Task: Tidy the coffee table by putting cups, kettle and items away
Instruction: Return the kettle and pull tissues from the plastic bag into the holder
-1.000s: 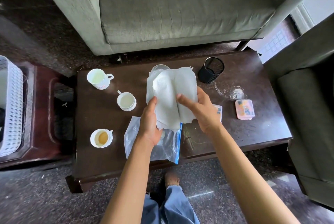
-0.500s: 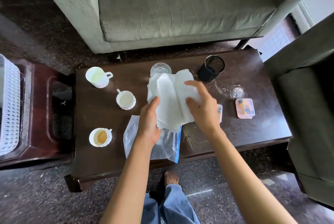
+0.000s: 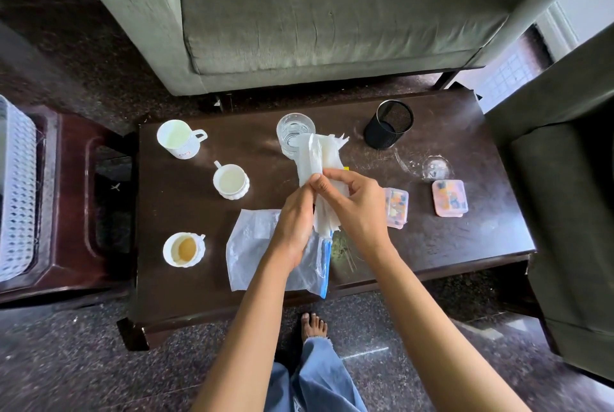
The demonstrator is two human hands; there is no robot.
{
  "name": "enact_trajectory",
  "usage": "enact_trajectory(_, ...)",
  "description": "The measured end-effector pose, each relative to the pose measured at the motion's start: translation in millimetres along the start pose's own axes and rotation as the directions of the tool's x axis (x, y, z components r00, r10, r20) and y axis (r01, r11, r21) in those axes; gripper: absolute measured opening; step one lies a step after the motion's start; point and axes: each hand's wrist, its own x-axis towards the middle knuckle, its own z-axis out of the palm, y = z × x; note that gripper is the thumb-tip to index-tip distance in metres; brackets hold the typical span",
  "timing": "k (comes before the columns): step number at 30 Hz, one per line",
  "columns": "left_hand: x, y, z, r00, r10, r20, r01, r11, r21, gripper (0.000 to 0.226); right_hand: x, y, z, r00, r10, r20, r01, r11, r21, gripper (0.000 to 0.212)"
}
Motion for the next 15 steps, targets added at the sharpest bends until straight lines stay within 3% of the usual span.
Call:
enact_trajectory(3, -3.6, -0.2, 1.9, 1.0, 0.022, -0.02, -0.02, 0.997, 0.081, 0.029, 2.0, 1.0, -1.5, 1.0, -0.008, -0.004, 0.008, 1.0, -0.006, 0.02)
enact_trajectory(6, -6.1, 2.4, 5.9, 0.997, 0.048, -0.058, -0.043, 0.996, 0.084, 0.027, 2.7, 2.3, -2.8, 1.0, -0.01, -0.024, 0.009, 0.999, -0.05, 0.041)
enact_trajectory(9, -5.2, 3.3, 4.8, 0.995, -0.008, -0.104, 0.012, 0.999, 0.032, 0.026, 3.9, 0.1, -6.1, 1.0, -0.001, -0.018, 0.0, 0.998, -0.068, 0.047)
enact_trajectory(15, 2.2, 1.0, 1.1, 0.999, 0.019, -0.043, -0.019, 1.0, -0.002, 0.038, 6.6, 6.8, -13.3, 0.996, -0.005, 0.085, 0.011, 0.998, -0.068, 0.049)
